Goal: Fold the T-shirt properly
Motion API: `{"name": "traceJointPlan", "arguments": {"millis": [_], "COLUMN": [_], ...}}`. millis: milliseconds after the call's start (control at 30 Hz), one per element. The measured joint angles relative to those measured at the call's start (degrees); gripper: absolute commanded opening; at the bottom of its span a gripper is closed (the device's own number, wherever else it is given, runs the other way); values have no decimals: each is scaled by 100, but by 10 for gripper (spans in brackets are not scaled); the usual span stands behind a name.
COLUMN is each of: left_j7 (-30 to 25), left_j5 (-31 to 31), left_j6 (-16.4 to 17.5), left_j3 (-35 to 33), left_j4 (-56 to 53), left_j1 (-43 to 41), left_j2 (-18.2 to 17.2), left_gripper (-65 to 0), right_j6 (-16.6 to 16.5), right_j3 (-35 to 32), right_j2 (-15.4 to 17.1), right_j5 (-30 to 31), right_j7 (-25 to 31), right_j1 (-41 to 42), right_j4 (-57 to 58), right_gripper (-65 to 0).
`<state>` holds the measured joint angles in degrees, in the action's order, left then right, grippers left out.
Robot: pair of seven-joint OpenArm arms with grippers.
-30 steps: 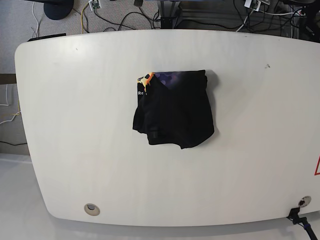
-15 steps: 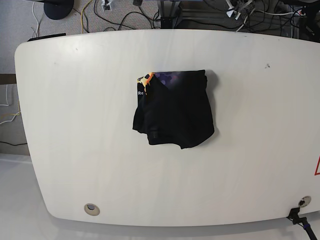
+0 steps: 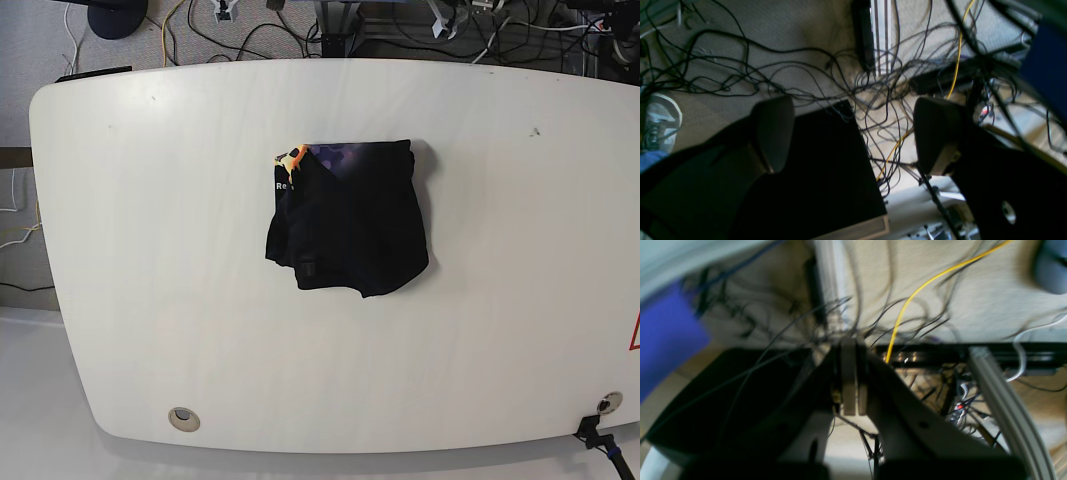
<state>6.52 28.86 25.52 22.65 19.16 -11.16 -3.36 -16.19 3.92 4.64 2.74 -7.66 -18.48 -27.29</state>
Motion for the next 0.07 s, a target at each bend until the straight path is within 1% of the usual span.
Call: {"name": "traceJointPlan", "arguments": {"millis": [33, 67], "left_j7": [0, -4], "left_j5": [2, -15], "left_j6": [-94, -186], "left_j3": [0, 0], "left_j4": [-90, -170], "left_j1": [79, 173], "left_j2": [17, 26], "left_gripper": [-136, -136], "right_j6": [184, 245], "right_j3": [13, 17], "right_j2": [13, 33], "right_j5": [-4, -4], "right_j7": [74, 168], "right_j1": [46, 98], "right_j4": [57, 105], "right_gripper": [-650, -650]}}
